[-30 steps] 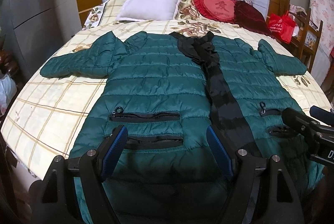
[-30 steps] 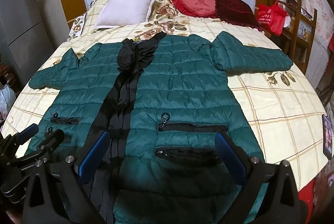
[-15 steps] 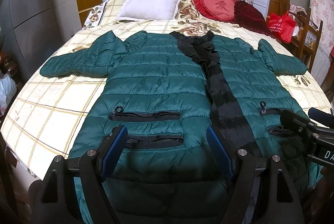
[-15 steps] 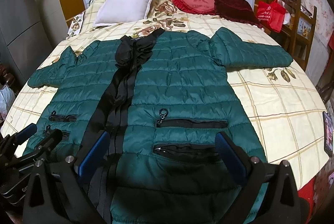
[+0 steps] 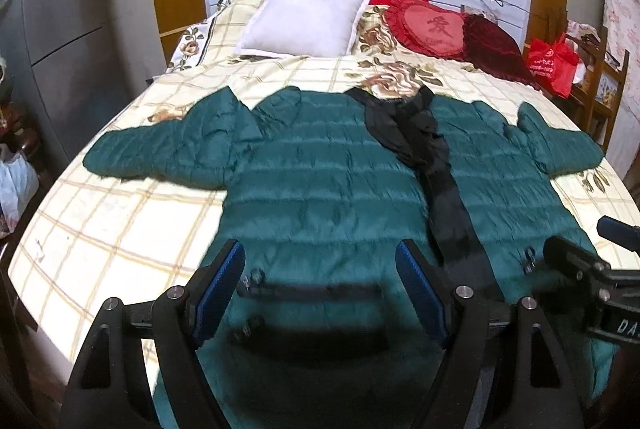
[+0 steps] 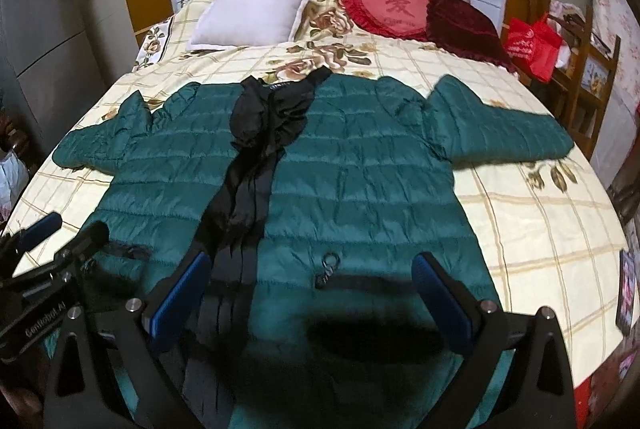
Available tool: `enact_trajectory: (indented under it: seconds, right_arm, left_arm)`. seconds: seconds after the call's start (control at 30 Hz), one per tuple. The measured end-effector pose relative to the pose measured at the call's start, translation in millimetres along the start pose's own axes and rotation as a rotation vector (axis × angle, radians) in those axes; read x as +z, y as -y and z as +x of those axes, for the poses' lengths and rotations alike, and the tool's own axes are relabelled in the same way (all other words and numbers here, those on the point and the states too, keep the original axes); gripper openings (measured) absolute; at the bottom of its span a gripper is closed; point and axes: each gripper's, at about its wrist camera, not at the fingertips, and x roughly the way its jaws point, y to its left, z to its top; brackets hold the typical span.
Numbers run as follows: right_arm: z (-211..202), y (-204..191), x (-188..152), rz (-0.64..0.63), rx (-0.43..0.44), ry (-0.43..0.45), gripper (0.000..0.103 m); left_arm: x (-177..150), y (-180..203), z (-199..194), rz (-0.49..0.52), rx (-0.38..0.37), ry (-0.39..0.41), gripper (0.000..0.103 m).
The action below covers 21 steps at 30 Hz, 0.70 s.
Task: Fold large clothes
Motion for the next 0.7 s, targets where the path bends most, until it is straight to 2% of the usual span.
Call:
enact_trajectory:
  seconds: [0.3,0.7]
  right_arm:
    - [24.3,-14.6,45.8,-0.032,0.018,0.026,0.102]
    - [73.0,-24.1,97.7,-0.040,0.045,0.019,0.102]
  left_arm:
    - [32.6,-18.4,25.3,-0.053,-0.016,0.002,0.078]
    - [67.5,-41.0,62.0,-0.086,0.019,0.004,0.078]
